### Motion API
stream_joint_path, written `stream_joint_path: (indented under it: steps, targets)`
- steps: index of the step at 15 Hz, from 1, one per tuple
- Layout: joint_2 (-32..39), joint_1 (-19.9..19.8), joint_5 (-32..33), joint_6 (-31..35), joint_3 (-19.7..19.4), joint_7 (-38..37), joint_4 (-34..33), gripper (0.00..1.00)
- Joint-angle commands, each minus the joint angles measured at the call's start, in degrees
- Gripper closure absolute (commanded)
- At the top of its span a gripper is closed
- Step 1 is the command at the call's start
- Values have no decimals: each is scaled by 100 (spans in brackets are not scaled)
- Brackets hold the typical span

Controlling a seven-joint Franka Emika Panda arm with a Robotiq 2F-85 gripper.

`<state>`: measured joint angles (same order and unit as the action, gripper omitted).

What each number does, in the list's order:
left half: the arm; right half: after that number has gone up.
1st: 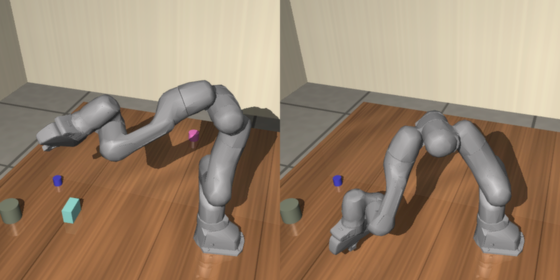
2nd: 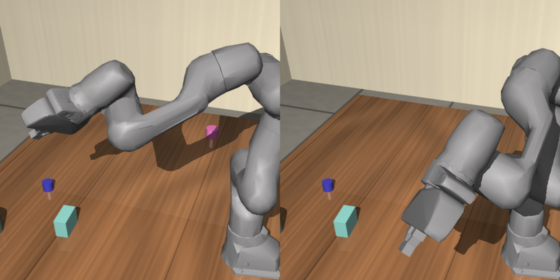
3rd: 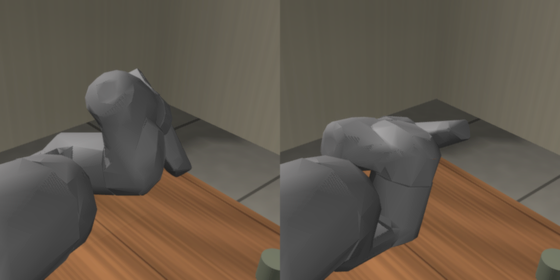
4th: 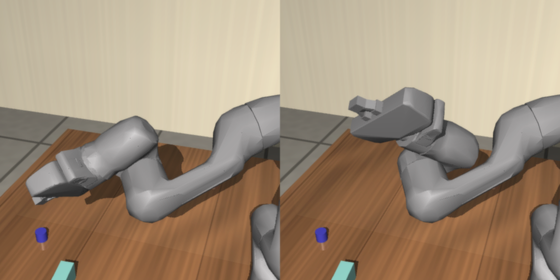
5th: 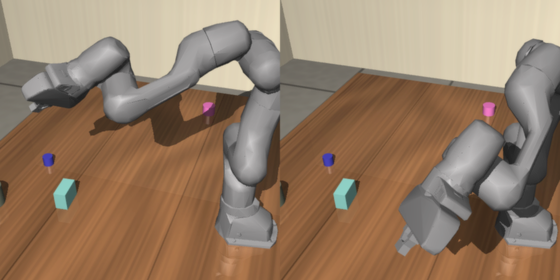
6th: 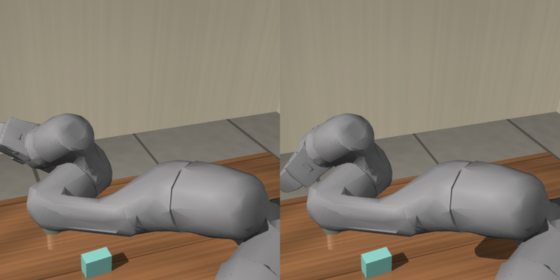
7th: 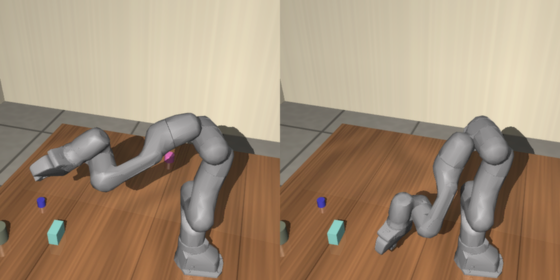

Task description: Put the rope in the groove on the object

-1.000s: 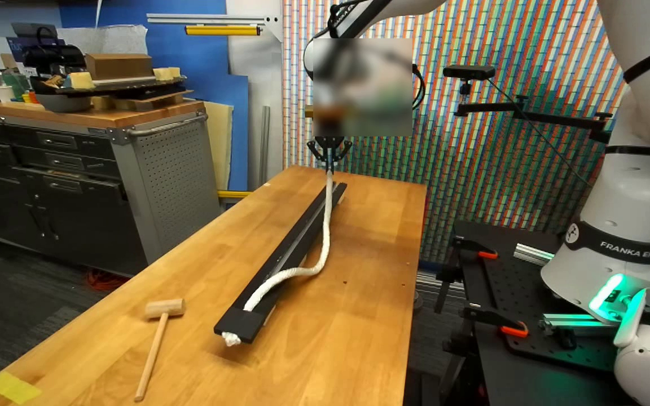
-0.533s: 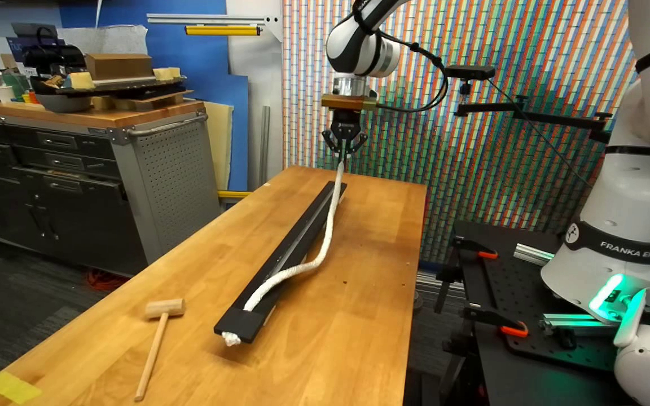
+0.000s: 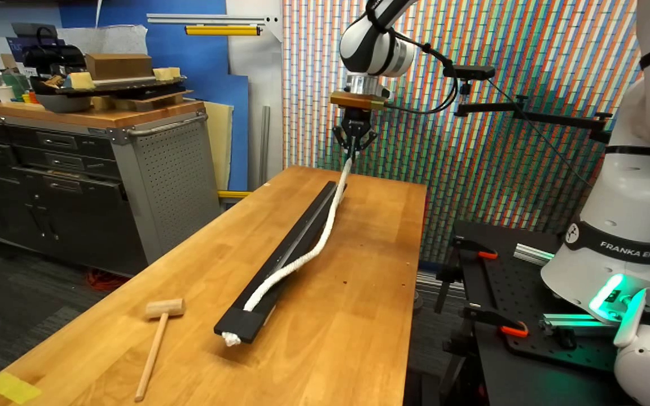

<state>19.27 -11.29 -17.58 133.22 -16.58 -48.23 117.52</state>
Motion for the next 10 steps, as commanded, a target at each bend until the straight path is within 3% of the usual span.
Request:
stream_joint_path:
  steps: [1,6,10]
  targets:
    - [-250,16,24,322,1,-195,342,97]
    - [-359,78,46,652,56,-167,557,97]
    - [-586,184,446,737,-2,-95,650,97]
